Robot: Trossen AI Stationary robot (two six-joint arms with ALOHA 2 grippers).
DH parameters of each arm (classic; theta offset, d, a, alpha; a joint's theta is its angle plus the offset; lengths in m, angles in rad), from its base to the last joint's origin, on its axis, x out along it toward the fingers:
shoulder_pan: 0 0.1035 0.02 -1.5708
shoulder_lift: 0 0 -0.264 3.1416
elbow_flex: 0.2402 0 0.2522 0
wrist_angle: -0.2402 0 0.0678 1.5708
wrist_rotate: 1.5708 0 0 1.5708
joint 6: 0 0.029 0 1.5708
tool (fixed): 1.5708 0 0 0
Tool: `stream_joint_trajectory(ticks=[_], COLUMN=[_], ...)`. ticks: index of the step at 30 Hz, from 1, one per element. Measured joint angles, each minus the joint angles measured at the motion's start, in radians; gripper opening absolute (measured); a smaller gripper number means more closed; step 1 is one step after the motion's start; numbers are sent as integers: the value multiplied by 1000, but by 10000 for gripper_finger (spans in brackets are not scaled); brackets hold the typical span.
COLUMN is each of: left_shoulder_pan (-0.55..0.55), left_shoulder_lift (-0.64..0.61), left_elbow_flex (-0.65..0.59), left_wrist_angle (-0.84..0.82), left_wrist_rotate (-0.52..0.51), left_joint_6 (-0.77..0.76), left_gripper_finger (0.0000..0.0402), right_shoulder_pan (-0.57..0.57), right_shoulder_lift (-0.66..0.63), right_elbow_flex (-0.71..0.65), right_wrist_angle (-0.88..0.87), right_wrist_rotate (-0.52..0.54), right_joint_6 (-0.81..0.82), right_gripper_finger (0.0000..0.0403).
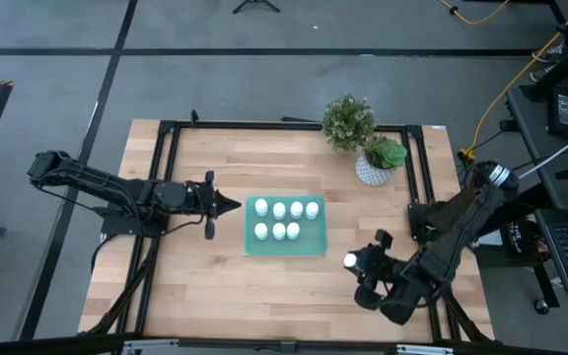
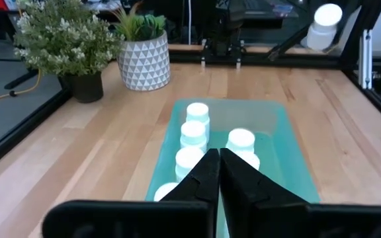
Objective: Pick and place pill bottles into a basket
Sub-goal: Put the white pill bottle into the blue bin
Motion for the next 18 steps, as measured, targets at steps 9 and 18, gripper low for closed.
stream_joint_trajectory(ticks=[9,18], left_shoulder_pan=[0,0], left_shoulder_lift=[0,0], left_elbow_flex=[0,0], left_wrist_angle=[-56,-47], left_wrist_rotate=[-1,-3], left_joint_6=[0,61], left_gripper_finger=[5,5], right_shoulder_pan=[-50,-198], right_shoulder_lift=[-193,-329], right_elbow_flex=[-398,-760], right_wrist_angle=[473,1172], right_wrist_rotate=[46,-36], right_joint_6=[-213,-755], right_gripper_finger=[158,158])
